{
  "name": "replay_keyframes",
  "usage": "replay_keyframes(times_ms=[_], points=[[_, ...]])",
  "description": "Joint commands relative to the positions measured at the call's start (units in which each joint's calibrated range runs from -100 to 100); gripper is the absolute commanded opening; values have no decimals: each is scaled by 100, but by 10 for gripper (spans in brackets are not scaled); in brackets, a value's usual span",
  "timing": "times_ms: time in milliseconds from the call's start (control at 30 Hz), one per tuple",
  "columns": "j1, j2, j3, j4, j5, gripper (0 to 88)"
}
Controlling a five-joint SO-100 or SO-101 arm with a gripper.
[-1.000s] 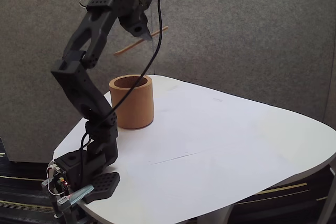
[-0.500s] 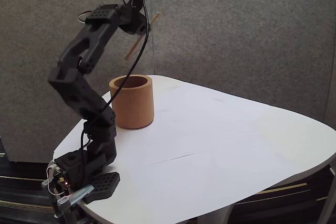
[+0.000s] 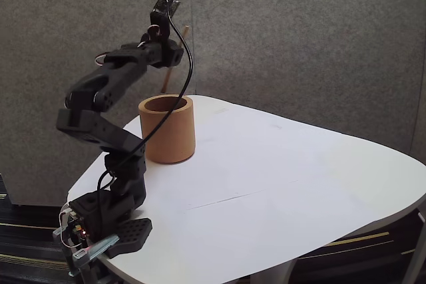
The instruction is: Grab the pen and put it in the pen holder.
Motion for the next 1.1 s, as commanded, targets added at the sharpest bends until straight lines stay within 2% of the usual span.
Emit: replay_keyframes(times_ms=[0,233,700,1067], points=[[-368,-302,776,-1271,254,5],[-646,-660,2139,-2347,638,5],[5,-1538,3773,-2356,870,6],[-31,-1684,3872,-2280,875,6]])
